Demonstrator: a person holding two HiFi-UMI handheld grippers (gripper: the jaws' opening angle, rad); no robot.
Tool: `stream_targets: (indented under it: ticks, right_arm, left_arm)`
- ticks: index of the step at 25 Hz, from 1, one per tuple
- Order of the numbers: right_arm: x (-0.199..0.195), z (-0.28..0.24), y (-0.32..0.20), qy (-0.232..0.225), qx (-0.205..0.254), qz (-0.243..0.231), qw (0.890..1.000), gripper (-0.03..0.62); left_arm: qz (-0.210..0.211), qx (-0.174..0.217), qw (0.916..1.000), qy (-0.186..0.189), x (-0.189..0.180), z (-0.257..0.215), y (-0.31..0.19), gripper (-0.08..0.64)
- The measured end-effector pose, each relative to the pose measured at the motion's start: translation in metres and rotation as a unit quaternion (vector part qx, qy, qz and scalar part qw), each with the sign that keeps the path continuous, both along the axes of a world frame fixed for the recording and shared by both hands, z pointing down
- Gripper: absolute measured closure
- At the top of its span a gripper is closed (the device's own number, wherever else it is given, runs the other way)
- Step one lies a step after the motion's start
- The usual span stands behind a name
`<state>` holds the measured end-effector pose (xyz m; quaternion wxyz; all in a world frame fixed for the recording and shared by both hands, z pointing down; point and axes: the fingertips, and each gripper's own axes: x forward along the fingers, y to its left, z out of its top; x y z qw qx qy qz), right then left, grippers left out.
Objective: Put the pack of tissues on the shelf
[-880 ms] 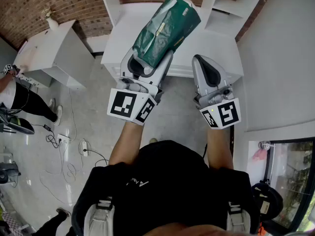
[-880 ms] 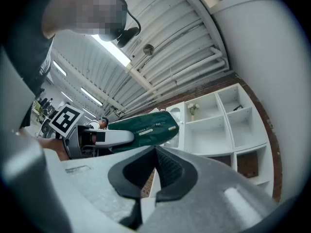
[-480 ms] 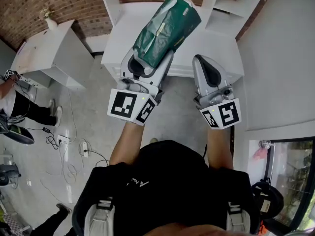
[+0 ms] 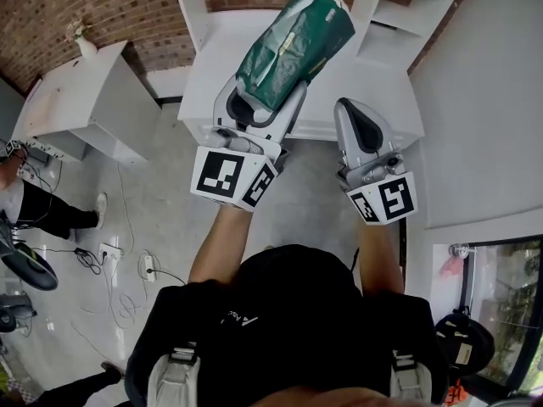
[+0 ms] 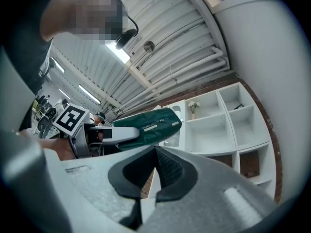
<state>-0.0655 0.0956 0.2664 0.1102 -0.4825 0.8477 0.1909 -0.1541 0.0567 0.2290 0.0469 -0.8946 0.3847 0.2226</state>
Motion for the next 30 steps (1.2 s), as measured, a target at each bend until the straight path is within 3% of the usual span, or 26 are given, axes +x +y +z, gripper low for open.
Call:
stream_targets:
  ticks: [5, 12, 18, 30]
  right_arm:
    - [-0.017, 0.000, -0.031, 0.009, -0.005, 0.010, 1.000, 0.591]
    - [0.000, 0.000, -0.079, 0.013, 0.004, 0.007, 1.000, 0.591]
    - [0.038, -0.003, -0.169, 0.015, 0.018, -0.018, 1.000, 0.591]
    - [0.149, -0.020, -0.325, 0.027, 0.032, -0.071, 0.997, 0.591]
  left_arm:
    - [0.006, -0.002, 1.0000, 0.003, -0.018, -0.001, -0.039, 0.276]
    - [-0.001, 0.002, 1.0000, -0.004, -0.007, -0.003, -0.086, 0.276]
    - [-0.029, 0.001, 0.9995, -0.008, 0.023, -0.005, -0.171, 0.276]
    - [-0.096, 0.020, 0.9950, -0.022, 0.121, -0.041, -0.343, 0.276]
